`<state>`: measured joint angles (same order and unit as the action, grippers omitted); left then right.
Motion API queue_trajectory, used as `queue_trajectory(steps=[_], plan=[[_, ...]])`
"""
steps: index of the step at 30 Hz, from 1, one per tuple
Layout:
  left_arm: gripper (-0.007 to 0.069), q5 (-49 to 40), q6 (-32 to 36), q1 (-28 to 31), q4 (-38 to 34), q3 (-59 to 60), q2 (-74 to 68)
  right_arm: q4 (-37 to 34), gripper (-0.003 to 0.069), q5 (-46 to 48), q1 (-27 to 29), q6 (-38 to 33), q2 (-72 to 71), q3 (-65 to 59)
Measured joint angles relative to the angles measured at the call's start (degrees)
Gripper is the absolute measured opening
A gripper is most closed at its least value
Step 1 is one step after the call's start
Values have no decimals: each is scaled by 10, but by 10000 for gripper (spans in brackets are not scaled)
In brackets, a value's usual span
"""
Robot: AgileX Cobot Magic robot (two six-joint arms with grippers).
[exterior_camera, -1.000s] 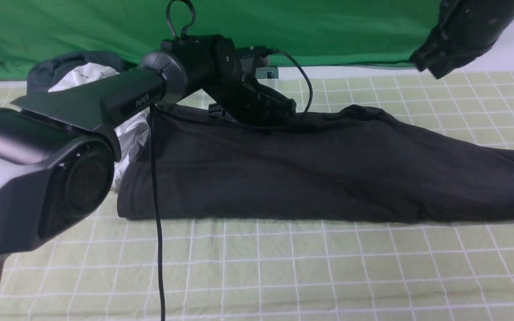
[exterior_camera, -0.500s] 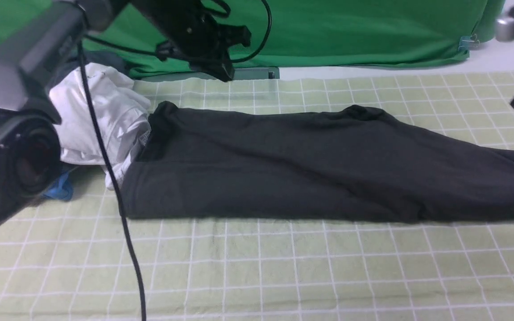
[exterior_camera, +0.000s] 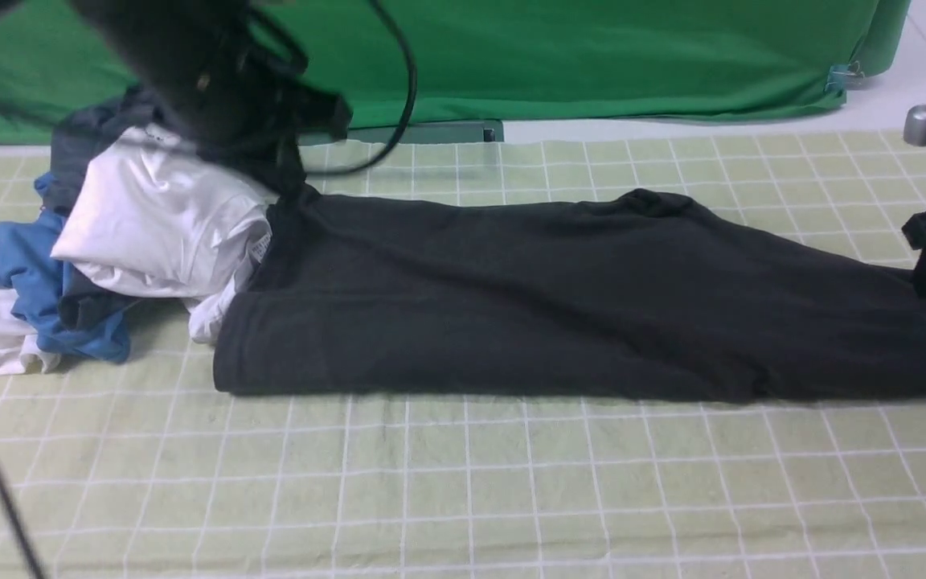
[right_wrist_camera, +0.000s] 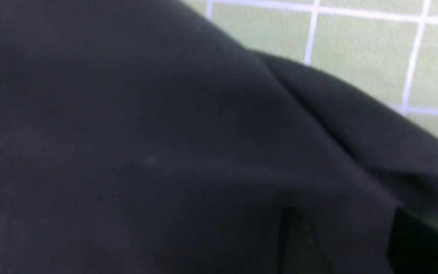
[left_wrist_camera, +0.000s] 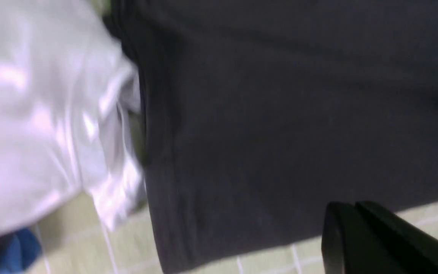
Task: Fold a long-sleeved shirt over a green coffee tablecloth.
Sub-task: 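Pull the folded dark garment lengthwise by its ends to straighten it flat on the table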
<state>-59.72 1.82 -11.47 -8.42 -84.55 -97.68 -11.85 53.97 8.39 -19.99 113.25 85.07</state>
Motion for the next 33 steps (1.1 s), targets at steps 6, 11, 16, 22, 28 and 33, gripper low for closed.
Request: queue_trajectory(steps=[6, 11, 16, 22, 28, 33], plan=[[12, 127, -2, 0, -11, 173, 27, 1, 349, -29, 0, 0, 29, 0], [12, 223, -2, 0, -26, 244, 4, 1, 339, -39, 0, -17, 38, 1], [12, 238, 3, 0, -38, 245, -7, 3, 211, -48, 0, -45, 48, 1], [12, 242, 5, 0, -38, 246, -7, 8, 221, -68, 0, -45, 52, 1], [12, 242, 6, 0, -38, 246, -7, 11, 394, -75, 0, -46, 52, 1], [12, 246, 7, 0, -38, 246, -7, 13, 389, -90, 0, -46, 53, 1]])
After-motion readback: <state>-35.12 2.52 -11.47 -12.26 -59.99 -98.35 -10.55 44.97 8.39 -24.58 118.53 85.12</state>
